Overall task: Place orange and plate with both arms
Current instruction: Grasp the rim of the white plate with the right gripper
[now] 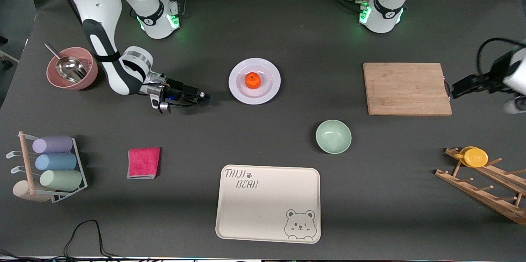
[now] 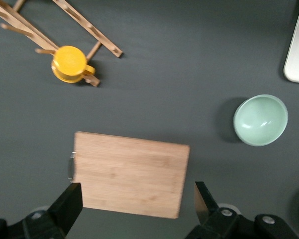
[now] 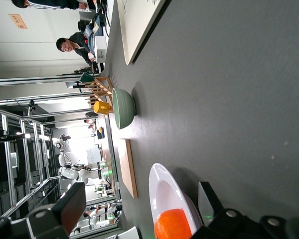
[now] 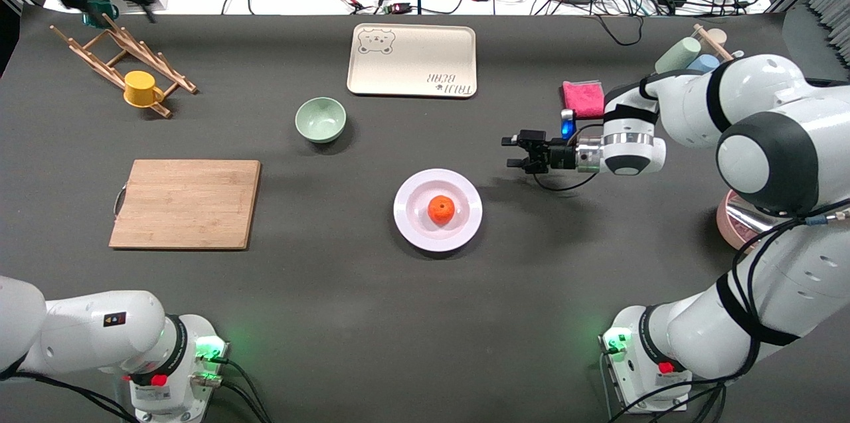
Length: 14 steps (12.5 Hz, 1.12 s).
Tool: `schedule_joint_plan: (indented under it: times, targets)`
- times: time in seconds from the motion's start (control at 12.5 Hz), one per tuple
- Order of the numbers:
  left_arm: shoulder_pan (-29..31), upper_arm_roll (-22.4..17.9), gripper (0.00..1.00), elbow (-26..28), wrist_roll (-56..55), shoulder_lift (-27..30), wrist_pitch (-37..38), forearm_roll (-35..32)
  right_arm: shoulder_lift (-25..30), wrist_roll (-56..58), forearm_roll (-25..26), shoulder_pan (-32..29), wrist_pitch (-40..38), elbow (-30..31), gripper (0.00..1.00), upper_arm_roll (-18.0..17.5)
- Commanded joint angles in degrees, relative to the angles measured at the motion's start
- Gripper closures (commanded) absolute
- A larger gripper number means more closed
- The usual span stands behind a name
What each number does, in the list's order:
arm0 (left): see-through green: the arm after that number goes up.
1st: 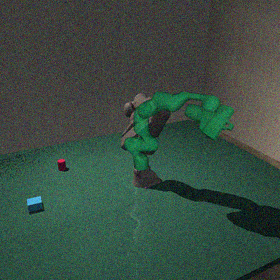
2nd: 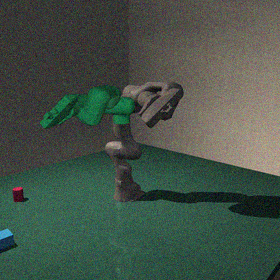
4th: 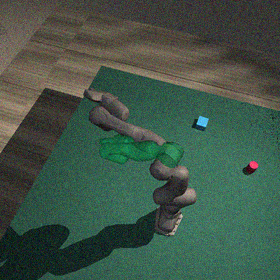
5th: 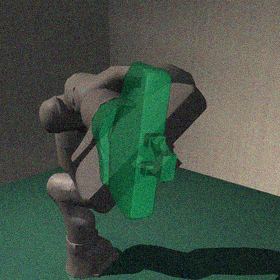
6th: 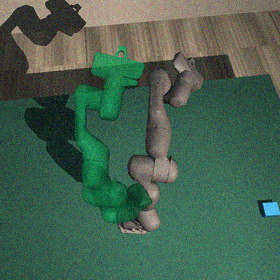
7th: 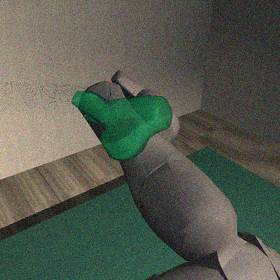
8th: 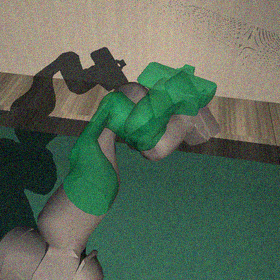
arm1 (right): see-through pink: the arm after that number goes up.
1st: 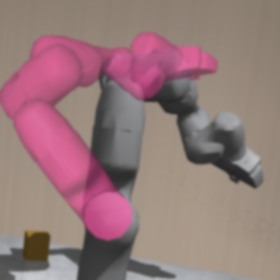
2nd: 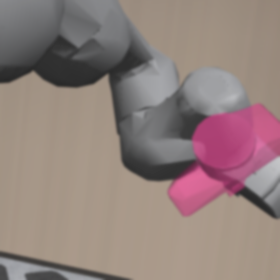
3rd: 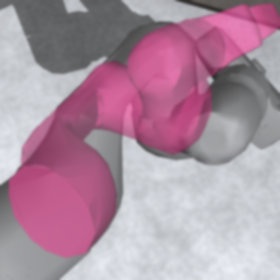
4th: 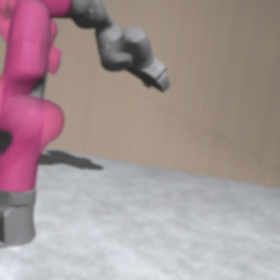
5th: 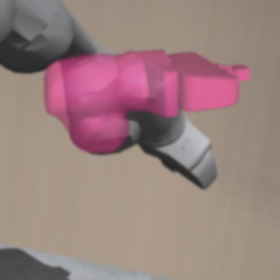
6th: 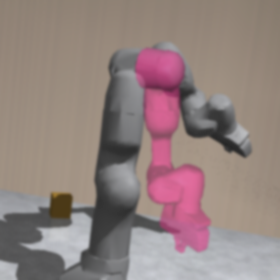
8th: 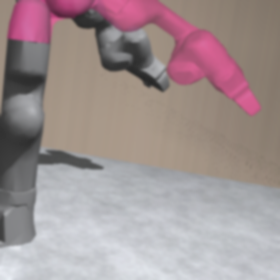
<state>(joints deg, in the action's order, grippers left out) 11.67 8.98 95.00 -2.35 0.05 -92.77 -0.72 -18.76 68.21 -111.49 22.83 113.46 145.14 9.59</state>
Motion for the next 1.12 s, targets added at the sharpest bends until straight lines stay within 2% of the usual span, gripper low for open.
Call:
schedule_joint_plan:
  times: [0.0,0.4,0.88,1.04]
  targets:
    - [1.25,0.08,0.00,5.17,5.96,5.11,-0.39,0.80,0.14,6.21,-6.26,4.23,-1.30,2.51,0.00,0.52]
    - [0.37,0.69,0.00,6.25,5.43,8.82,1.45,0.89,-1.36,14.13,-6.81,5.64,-10.78,5.24,0.00,0.61]
    - [0.55,1.22,0.00,5.89,4.73,8.30,1.80,0.89,-6.89,21.70,-7.16,5.99,-11.25,5.24,0.00,0.61]
    - [0.64,1.22,0.00,5.89,4.64,8.21,1.80,0.63,-8.74,24.24,-9.17,6.08,-11.33,5.15,0.00,0.52]
